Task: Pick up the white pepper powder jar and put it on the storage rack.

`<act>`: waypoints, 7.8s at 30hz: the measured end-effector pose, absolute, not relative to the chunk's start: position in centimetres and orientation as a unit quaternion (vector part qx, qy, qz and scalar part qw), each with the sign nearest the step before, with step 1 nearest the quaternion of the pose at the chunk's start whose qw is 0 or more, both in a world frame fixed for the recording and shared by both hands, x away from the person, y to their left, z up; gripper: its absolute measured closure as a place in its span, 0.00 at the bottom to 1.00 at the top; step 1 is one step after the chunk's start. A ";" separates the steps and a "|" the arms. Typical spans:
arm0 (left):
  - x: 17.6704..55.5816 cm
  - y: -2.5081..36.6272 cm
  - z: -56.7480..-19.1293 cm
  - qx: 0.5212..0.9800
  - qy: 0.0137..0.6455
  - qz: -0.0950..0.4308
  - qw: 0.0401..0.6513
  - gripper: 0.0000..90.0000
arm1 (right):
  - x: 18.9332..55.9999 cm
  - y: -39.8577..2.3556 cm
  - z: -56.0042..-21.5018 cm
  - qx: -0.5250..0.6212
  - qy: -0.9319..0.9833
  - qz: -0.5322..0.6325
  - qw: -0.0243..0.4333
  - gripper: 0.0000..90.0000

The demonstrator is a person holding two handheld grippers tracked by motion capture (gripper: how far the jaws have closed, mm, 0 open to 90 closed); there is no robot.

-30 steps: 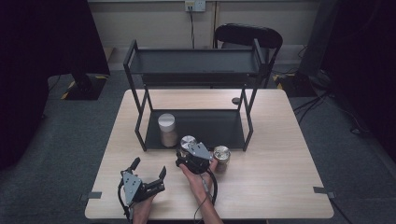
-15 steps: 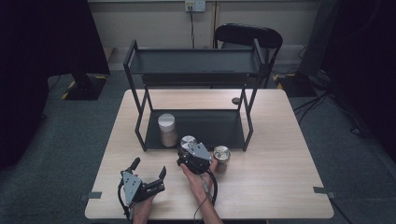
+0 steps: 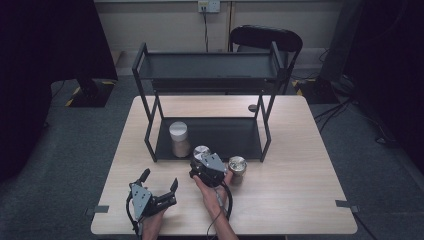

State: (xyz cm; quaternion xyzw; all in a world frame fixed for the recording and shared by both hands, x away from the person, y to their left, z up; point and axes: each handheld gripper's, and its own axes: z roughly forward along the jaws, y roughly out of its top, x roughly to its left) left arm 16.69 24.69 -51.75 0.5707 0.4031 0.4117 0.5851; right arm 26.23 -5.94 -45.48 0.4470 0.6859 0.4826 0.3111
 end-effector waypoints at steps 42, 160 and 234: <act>16.7 24.7 -51.8 0.571 0.403 0.411 0.585 0.00 | 26.9 -5.6 -43.7 0.436 0.686 0.483 0.326 0.34; 16.8 24.9 -51.7 0.574 0.399 0.407 0.588 0.00 | 33.1 -4.3 -43.1 0.464 0.691 0.458 0.311 0.34; 16.7 24.9 -51.8 0.572 0.400 0.409 0.587 0.00 | 29.3 -5.4 -39.1 0.449 0.646 0.525 0.326 0.00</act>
